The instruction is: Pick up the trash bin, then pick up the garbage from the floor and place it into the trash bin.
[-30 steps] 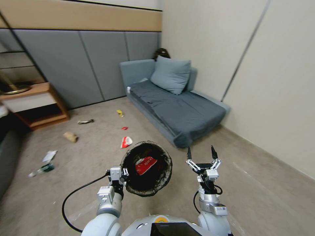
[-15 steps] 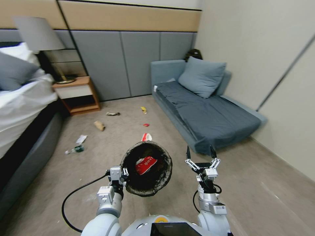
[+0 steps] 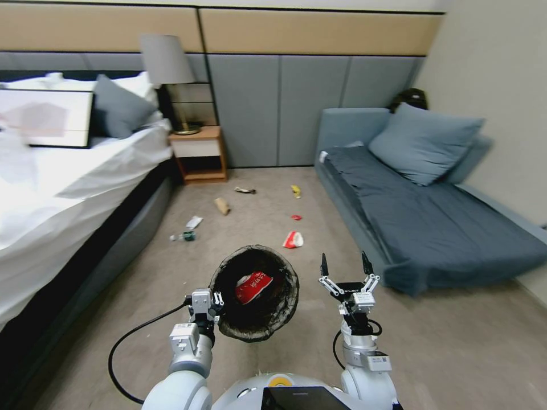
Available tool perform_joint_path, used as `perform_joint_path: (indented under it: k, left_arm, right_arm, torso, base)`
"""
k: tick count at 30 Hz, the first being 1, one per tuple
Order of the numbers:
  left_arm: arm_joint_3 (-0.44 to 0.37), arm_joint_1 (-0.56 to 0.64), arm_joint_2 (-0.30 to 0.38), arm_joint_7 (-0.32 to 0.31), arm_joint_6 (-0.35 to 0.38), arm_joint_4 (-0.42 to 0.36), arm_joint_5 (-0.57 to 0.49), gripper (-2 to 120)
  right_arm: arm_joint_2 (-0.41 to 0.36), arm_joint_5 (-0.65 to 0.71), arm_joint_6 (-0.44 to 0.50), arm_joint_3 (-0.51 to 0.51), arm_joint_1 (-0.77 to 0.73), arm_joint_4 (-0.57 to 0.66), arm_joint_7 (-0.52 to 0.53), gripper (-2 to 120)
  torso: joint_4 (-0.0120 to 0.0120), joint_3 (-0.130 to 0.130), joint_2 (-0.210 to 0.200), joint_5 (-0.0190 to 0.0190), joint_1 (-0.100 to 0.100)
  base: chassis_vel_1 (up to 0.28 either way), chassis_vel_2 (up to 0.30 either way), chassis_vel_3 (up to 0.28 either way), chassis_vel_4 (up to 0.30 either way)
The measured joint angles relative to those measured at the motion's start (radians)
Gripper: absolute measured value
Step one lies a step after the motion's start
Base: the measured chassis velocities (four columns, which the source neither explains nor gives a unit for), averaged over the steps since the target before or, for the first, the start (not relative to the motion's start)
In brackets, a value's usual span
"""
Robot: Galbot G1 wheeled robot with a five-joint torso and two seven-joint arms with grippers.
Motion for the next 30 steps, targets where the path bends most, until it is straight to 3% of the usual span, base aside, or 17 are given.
perform_joint_path:
  k: [30]
  left_arm:
    - [0.001,-0.002,-0.002,0.001,-0.015,-0.001,0.005,0]
  right_arm:
    - [0.003,0.002,-0.005,0.006,0.003,0.011,-0.005,100]
  torso:
    - [-0.0003,0.0,0.0,0.0,0.0]
  base:
    - [0.0,0.0,0.0,0.0]
